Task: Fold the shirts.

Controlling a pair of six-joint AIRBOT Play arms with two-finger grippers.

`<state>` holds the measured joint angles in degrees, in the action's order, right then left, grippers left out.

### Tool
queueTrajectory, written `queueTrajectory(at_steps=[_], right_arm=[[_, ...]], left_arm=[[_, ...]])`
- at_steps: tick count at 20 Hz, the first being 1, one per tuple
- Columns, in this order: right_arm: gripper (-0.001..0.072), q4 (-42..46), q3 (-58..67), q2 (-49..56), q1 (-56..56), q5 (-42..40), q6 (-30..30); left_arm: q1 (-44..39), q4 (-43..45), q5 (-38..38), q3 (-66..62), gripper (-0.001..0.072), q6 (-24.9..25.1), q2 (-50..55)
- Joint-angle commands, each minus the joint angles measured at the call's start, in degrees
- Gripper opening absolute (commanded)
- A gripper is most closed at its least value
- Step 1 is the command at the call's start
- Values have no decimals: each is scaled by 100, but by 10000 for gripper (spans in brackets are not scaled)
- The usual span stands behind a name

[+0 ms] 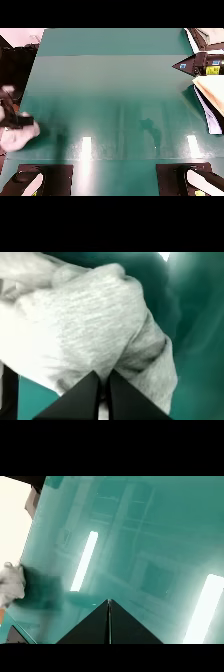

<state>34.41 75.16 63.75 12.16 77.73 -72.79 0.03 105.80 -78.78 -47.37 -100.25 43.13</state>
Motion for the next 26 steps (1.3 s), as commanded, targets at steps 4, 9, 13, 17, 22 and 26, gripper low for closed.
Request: queueTrajectory(at_steps=[4, 9, 13, 17, 22, 26], right_arm=[[15, -39, 225, -2, -4, -50, -9], [15, -39, 872, -2, -4, -280, -160], [15, -35, 1224, -4, -4, -297, -483], [15, -37, 1305, -9, -4, -249, -737], [15, -22, 1300, -7, -4, -208, -732], [15, 13, 1300, -7, -4, -208, -721]], left_arm=[[-4, -4013, -37, -3445, 21, 1255, -4], [-35, -5952, -63, -3960, 21, 2092, 332], [-1025, -5932, -271, -3958, 21, 2616, 1178], [-2299, -5477, -538, -3958, 22, 2874, 2592], [-2590, -5294, -413, -3958, 667, 2927, 3963], [-1692, -5176, -708, -3816, 607, 2798, 3779]])
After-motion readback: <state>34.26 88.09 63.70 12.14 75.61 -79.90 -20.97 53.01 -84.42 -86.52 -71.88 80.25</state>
